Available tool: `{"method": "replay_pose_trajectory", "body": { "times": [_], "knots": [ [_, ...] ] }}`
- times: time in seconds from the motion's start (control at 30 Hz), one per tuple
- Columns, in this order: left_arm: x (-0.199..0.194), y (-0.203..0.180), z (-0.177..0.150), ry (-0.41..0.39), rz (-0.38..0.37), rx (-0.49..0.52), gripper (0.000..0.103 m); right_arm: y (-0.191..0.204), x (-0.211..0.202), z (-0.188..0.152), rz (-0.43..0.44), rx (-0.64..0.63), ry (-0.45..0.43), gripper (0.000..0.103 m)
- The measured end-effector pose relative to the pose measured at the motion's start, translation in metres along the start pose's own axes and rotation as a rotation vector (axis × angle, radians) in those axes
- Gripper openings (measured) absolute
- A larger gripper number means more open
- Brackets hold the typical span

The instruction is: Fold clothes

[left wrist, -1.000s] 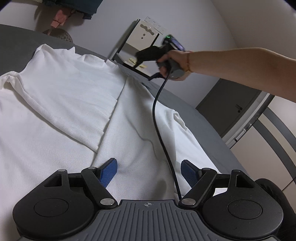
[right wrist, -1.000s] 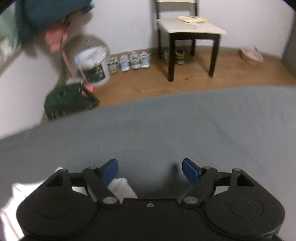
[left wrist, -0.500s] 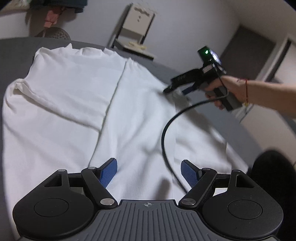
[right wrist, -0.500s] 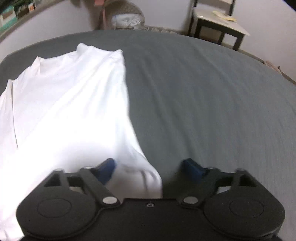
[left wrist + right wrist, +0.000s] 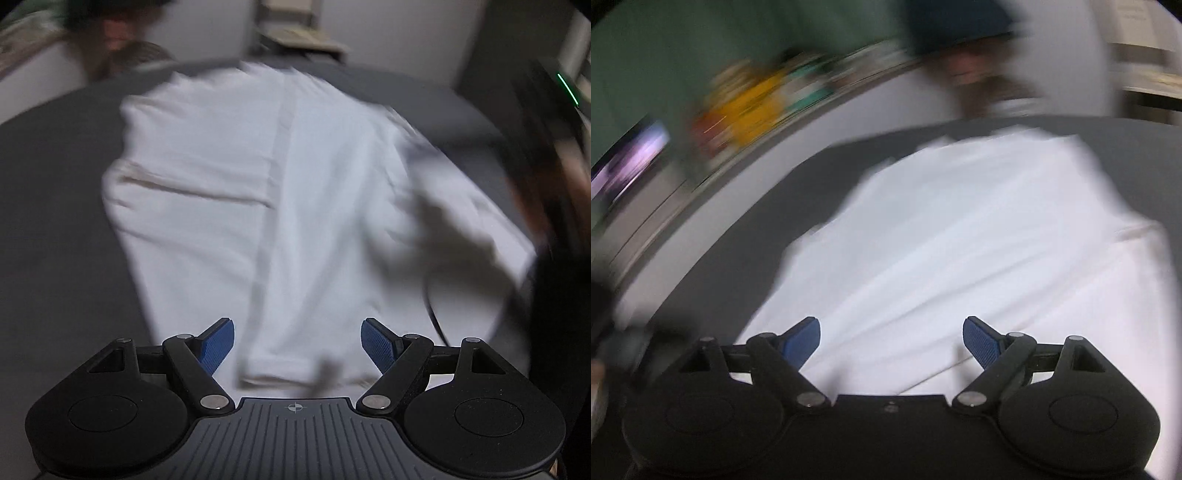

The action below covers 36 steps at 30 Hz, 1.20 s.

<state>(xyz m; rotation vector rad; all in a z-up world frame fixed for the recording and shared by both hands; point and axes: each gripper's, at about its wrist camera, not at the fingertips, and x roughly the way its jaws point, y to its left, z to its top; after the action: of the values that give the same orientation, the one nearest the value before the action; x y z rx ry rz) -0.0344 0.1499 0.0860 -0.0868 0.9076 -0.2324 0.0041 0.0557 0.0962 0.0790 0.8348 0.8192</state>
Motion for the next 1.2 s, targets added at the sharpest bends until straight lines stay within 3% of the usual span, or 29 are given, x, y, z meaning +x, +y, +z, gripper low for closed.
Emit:
{"method": "replay_pose_trajectory", "body": {
  "times": [0.13, 0.2, 0.3, 0.4, 0.5, 0.6, 0.7, 0.87, 1.0, 1.1, 1.2],
  "knots": [
    [-0.016, 0.046, -0.003, -0.215, 0.092, -0.314, 0.079, 0.068, 0.025, -0.030, 0.073, -0.245, 0.089, 0.059],
    [-0.018, 0.057, -0.007, -0.277, 0.109, -0.388, 0.079, 0.100, 0.031, -0.043, 0.097, -0.379, 0.106, 0.054],
    [-0.015, 0.058, -0.011, -0.311, 0.143, -0.367, 0.079, 0.122, 0.045, -0.058, 0.104, -0.467, 0.137, 0.049],
    [-0.010, 0.055, -0.013, -0.331, 0.152, -0.329, 0.079, 0.117, 0.055, -0.062, 0.148, -0.412, 0.185, 0.054],
    [-0.011, 0.055, -0.012, -0.356, 0.136, -0.323, 0.079, 0.115, 0.047, -0.056, 0.201, -0.396, 0.221, 0.053],
    [-0.015, 0.052, 0.001, -0.387, 0.101, -0.313, 0.079, 0.087, 0.018, -0.029, 0.226, -0.268, 0.150, 0.053],
    [-0.014, 0.059, 0.027, -0.430, 0.027, -0.309, 0.079, 0.034, -0.006, 0.012, 0.116, -0.167, 0.054, 0.060],
    [0.018, 0.102, 0.101, -0.459, -0.039, -0.375, 0.079, -0.082, -0.010, 0.095, -0.126, -0.106, -0.054, 0.060],
    [0.068, 0.128, 0.160, -0.412, 0.023, -0.365, 0.080, -0.169, 0.023, 0.153, -0.261, -0.032, -0.056, 0.056],
    [0.114, 0.147, 0.192, -0.347, 0.079, -0.390, 0.079, -0.225, 0.047, 0.185, -0.288, 0.096, -0.064, 0.053],
    [0.150, 0.161, 0.210, -0.302, 0.143, -0.449, 0.079, -0.256, 0.070, 0.201, -0.310, 0.205, -0.066, 0.053]
  ]
}}
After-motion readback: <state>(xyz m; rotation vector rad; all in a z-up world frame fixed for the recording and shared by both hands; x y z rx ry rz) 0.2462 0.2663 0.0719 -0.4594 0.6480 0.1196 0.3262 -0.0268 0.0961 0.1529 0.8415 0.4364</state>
